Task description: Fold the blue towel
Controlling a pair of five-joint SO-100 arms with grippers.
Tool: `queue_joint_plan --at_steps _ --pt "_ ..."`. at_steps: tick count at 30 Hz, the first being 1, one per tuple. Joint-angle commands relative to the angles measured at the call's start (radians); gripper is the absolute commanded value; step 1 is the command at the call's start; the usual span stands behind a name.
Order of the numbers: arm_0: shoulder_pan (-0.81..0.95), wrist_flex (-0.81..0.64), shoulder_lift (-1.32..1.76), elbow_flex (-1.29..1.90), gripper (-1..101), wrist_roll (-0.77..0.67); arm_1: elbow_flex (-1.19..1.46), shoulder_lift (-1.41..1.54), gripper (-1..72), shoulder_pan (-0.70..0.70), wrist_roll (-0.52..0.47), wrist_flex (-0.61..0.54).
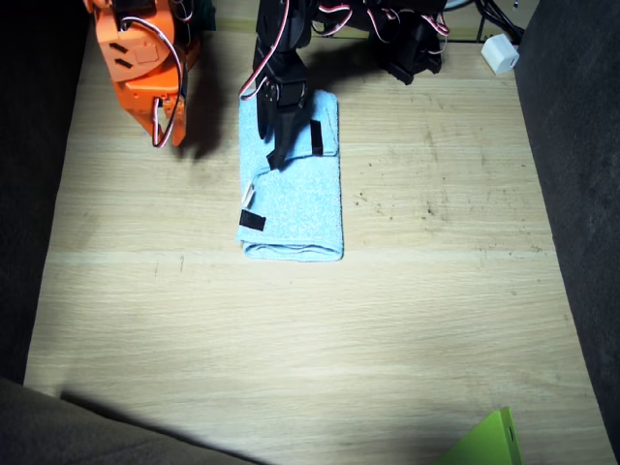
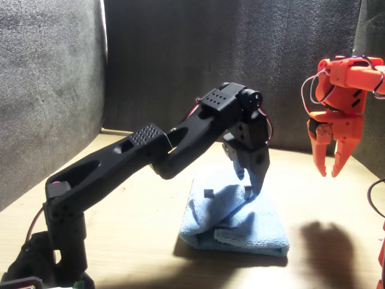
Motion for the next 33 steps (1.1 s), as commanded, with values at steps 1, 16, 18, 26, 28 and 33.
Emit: queue_joint_plan --at_steps 1,16,18,26,28,33 --pt "0.002 -0.008 0.080 -0.014 31 0.020 0.005 0.046 10.3 0.014 0.018 -0.008" --pt "0.370 0.015 0.362 0.298 0 -0.394 0.006 0.043 6.0 0.018 0.025 -0.005" --pt "0.377 0.015 0.379 0.393 0 -0.466 0.008 0.049 5.5 0.017 0.025 -0.002" --pt "0.341 -0.354 0.699 1.083 0 -0.571 0.012 0.080 3.8 0.009 0.023 0.006" --pt "0.305 -0.678 0.956 1.503 0 -0.540 0.017 0.084 3.8 0.011 0.025 0.006" --pt "0.290 -0.718 1.019 1.671 0 -0.529 0.020 0.094 3.8 0.025 0.026 0.006"
